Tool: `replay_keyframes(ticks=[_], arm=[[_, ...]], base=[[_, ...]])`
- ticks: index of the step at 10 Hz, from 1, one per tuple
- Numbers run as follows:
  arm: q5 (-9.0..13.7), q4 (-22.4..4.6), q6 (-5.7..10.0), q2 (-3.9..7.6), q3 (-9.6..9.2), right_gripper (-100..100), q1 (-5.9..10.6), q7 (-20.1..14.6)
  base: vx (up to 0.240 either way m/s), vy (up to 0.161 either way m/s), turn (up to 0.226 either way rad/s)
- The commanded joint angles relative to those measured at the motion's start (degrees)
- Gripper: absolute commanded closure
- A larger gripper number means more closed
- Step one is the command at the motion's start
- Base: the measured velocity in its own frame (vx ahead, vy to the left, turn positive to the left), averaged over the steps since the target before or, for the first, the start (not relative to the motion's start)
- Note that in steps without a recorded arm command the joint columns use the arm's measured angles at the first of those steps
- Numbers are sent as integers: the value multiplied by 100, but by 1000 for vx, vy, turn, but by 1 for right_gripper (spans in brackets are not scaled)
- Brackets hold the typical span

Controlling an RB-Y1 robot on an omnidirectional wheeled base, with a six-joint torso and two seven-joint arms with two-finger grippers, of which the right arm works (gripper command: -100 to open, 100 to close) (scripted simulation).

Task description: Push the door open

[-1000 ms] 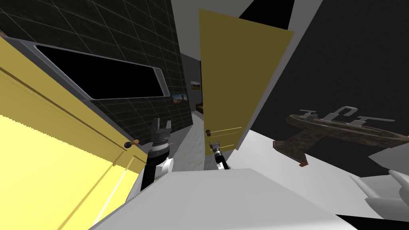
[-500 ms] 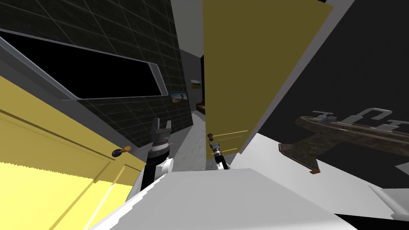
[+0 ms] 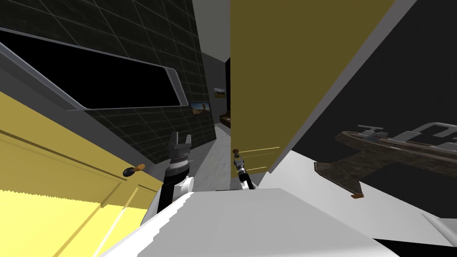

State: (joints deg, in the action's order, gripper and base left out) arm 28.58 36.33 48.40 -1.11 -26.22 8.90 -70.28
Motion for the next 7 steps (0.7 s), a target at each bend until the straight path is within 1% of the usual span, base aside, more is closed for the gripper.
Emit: replay_keyframes(ticks=[1, 3, 4, 7], arm=[[7, -2, 13, 17, 15, 100, -8, 1], [7, -2, 13, 17, 15, 100, -8, 1], [35, -16, 0, 85, 60, 100, -12, 20], [107, -22, 23, 209, 187, 100, -3, 51]], base=[[-13, -2, 0], [-4, -1, 1], [106, 32, -8], [188, 73, -35]])
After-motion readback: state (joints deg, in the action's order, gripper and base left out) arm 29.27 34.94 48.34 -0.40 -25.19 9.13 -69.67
